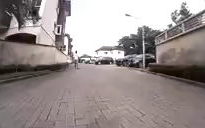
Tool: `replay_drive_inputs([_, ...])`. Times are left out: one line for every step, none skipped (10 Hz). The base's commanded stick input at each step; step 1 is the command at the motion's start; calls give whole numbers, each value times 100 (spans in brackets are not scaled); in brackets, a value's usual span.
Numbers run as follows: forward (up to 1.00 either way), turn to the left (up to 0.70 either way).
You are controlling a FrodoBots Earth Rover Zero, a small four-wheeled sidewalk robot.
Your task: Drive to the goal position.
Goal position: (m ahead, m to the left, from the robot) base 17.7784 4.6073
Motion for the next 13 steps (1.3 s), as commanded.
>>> replay_drive_inputs([70, 0])
replay_drive_inputs([70, 0])
replay_drive_inputs([70, 0])
replay_drive_inputs([70, 0])
replay_drive_inputs([70, 0])
replay_drive_inputs([70, 0])
replay_drive_inputs([70, 15])
replay_drive_inputs([70, 22])
replay_drive_inputs([70, 29])
replay_drive_inputs([70, 34])
replay_drive_inputs([70, 23])
replay_drive_inputs([70, 11])
replay_drive_inputs([70, 0])
